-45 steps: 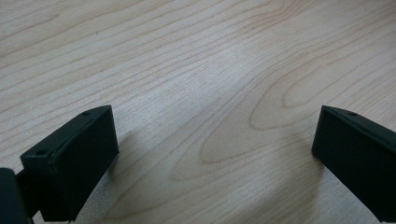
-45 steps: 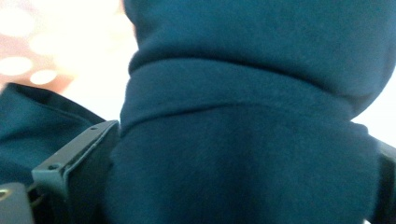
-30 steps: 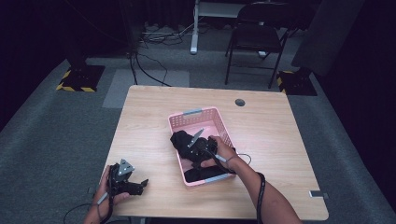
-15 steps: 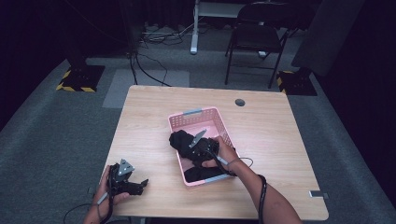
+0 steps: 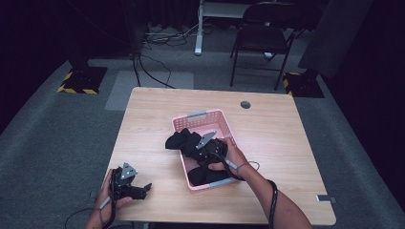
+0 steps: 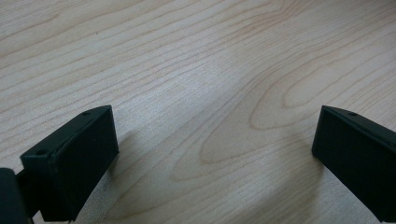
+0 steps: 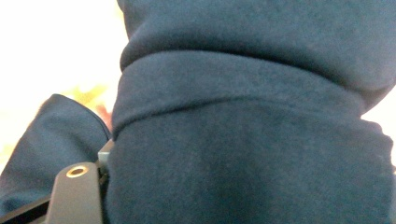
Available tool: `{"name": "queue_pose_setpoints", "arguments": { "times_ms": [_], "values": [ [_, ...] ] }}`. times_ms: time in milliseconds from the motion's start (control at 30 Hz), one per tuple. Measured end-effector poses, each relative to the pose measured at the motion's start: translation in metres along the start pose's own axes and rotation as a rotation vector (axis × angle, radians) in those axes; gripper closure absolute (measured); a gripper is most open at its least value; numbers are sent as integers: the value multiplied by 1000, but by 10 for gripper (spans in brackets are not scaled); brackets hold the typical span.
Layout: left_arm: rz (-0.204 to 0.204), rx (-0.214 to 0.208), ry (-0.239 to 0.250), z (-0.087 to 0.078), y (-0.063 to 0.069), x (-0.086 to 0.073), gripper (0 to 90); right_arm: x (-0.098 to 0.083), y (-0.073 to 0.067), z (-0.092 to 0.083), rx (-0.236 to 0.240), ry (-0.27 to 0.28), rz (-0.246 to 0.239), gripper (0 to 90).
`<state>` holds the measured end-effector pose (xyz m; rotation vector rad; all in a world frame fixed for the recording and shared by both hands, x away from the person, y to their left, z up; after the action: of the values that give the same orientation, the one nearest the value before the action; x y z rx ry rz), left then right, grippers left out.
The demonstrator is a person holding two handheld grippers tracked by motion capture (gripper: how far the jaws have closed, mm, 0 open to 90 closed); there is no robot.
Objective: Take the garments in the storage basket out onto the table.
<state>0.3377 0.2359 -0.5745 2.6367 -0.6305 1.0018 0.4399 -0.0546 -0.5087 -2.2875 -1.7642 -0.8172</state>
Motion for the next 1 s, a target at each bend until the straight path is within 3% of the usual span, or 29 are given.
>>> {"name": "queue_pose_setpoints", "arguments": {
  "times_ms": [433, 600, 633, 1000],
  "values": [
    [0, 1, -1, 0, 0, 0, 0, 7, 8, -48, -61, 93, -1, 274],
    [1, 1, 0, 0, 0, 0, 0, 9, 14, -74, -94, 135, -1, 274],
    [1, 1, 0, 0, 0, 0, 0, 10, 16, -86, -105, 155, 0, 274],
    [1, 1, 0, 0, 0, 0, 0, 7, 20, -133, -160, 195, -9, 274]
  ]
}}
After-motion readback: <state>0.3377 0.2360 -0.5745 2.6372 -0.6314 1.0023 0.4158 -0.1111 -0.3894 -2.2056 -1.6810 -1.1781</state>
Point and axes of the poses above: each handheld gripper's, and its own axes: z roughly forward along the jaws, x roughly out of its top, y roughly to its right, the point moved 4 cm from there along z, roughly forward along the jaws, and after that the axes turned 6 degrees about -z, right-handed, at the moved point
